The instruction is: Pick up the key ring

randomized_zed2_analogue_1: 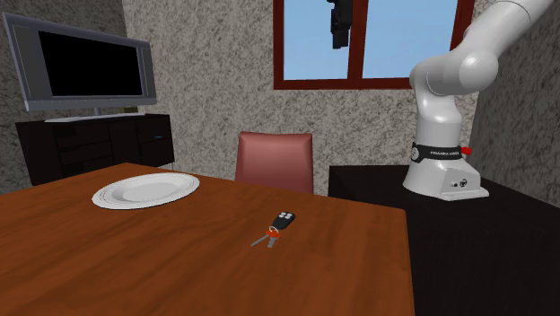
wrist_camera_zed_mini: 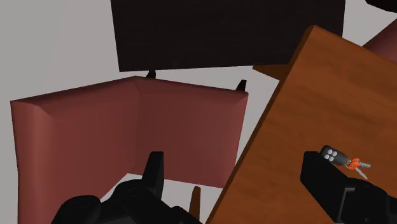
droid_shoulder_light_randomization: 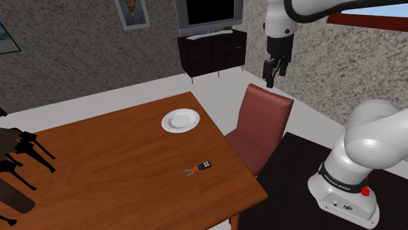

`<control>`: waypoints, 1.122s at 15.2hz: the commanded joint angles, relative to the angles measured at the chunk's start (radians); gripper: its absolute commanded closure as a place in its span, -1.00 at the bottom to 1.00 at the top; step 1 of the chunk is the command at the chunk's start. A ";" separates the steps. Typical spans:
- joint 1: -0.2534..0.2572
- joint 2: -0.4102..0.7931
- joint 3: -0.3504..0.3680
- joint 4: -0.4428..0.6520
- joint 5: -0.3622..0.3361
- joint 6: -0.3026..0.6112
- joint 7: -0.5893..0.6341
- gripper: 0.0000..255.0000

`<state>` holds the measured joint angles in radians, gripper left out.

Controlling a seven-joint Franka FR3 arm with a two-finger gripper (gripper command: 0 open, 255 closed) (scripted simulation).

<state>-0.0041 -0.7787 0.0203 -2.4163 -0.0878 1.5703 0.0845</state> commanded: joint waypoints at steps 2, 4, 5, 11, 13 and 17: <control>0.010 0.022 0.001 -0.011 0.002 0.033 -0.012 -1.00; 0.031 0.069 0.004 -0.030 0.007 0.100 -0.036 -1.00; 0.041 0.093 0.006 -0.038 0.010 0.133 -0.048 -1.00; 0.099 0.259 0.023 -0.062 0.025 0.326 -0.121 -1.00; 0.118 0.319 0.030 -0.061 0.029 0.387 -0.145 -1.00; 0.154 0.445 0.049 -0.049 0.036 0.502 -0.193 -1.00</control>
<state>0.1371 -0.3613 0.0593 -2.4732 -0.0568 2.0508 -0.1010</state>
